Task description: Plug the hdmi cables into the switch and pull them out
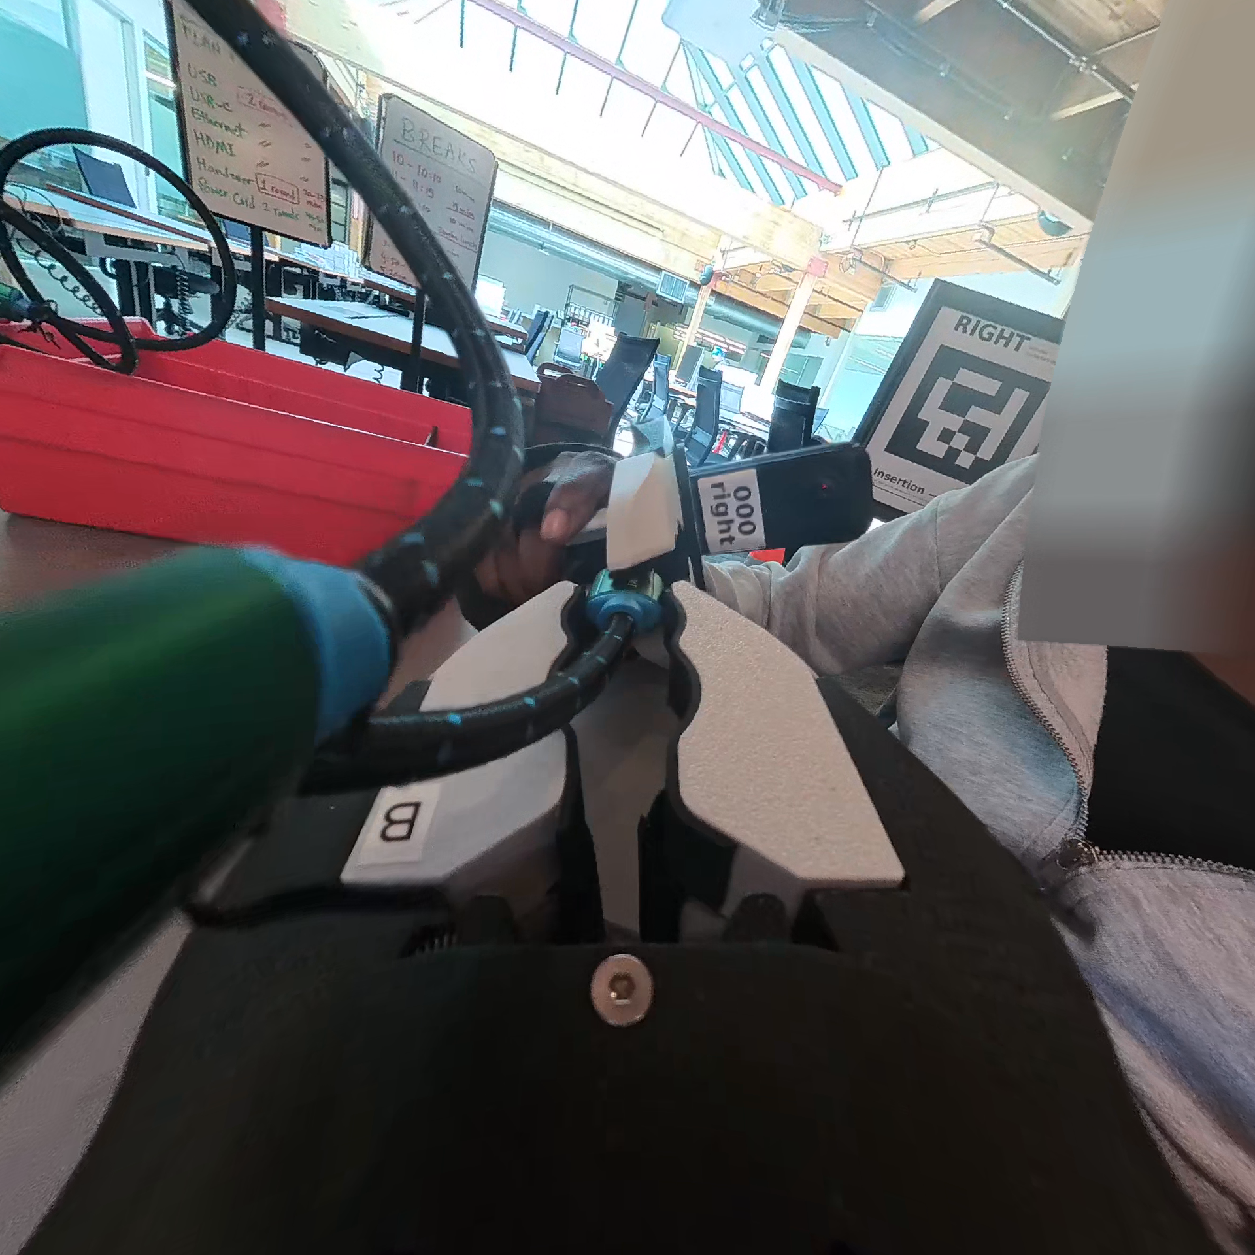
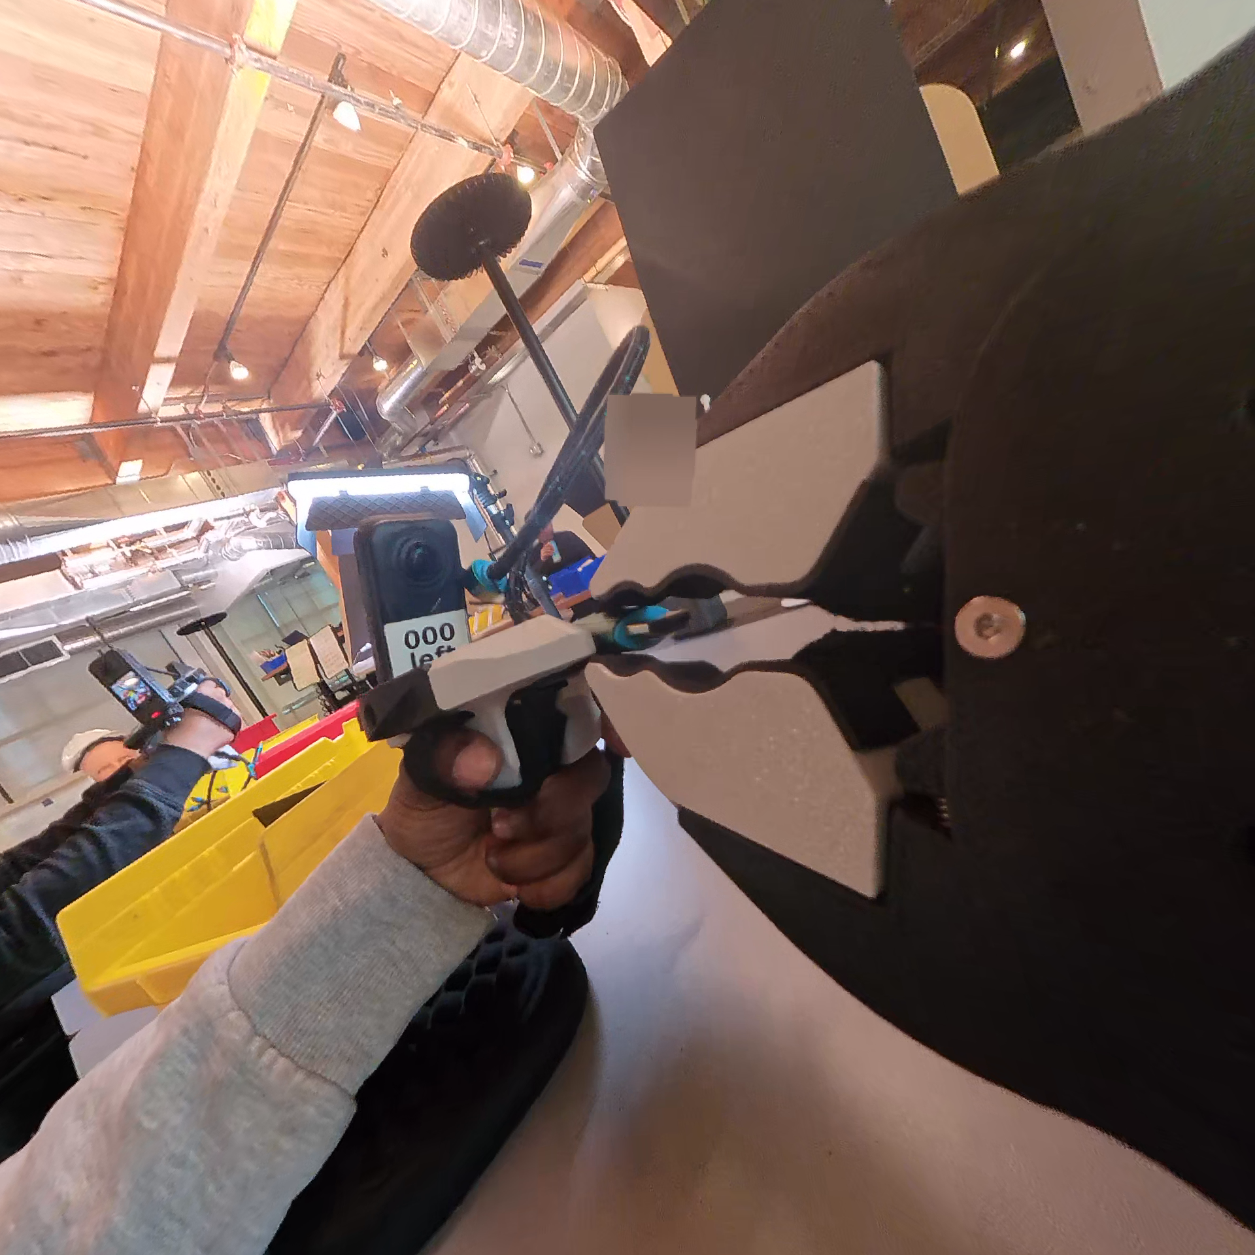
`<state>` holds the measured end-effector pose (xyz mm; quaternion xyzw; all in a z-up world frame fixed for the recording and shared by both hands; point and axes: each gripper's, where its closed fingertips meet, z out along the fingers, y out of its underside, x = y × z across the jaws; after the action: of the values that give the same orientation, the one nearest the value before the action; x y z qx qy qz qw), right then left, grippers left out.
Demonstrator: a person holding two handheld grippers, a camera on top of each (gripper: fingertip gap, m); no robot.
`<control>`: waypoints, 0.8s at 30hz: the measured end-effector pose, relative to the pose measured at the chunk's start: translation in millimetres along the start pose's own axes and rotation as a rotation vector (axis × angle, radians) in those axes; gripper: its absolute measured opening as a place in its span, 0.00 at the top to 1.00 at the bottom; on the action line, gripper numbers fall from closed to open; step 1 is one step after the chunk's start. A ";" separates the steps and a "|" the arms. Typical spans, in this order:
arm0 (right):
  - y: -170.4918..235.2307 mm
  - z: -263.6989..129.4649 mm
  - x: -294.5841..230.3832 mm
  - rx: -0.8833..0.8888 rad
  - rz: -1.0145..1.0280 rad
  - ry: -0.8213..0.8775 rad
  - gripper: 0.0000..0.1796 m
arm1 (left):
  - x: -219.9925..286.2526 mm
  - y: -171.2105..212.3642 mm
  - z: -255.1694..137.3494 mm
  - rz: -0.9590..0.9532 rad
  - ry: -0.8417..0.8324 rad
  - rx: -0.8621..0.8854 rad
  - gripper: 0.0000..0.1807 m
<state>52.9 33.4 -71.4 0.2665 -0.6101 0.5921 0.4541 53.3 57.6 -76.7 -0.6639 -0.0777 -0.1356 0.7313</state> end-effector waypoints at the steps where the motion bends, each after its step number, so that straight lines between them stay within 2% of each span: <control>1: -0.8 -0.2 0.6 0.008 -0.011 0.011 0.92 | 0.8 -0.2 0.1 -0.002 0.005 0.001 0.89; 2: -0.6 -0.1 0.4 0.008 -0.025 0.017 0.90 | 1.4 0.2 0.2 -0.002 0.008 -0.002 0.89; 5: 2.9 0.0 -2.8 -0.023 -0.041 -0.011 0.93 | 0.8 4.0 0.6 0.003 0.003 -0.027 0.89; 18: 4.5 -0.1 -1.8 -0.046 0.013 -0.032 0.94 | -0.8 1.1 1.6 -0.013 -0.005 -0.003 0.88; 24: 4.1 -1.9 7.0 -0.021 0.151 -0.021 0.94 | -3.9 -3.1 1.8 0.075 -0.057 0.018 0.80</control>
<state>46.7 37.4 -67.5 0.2210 -0.6394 0.6154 0.4046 48.8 59.5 -74.7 -0.6635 -0.0748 -0.0883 0.7392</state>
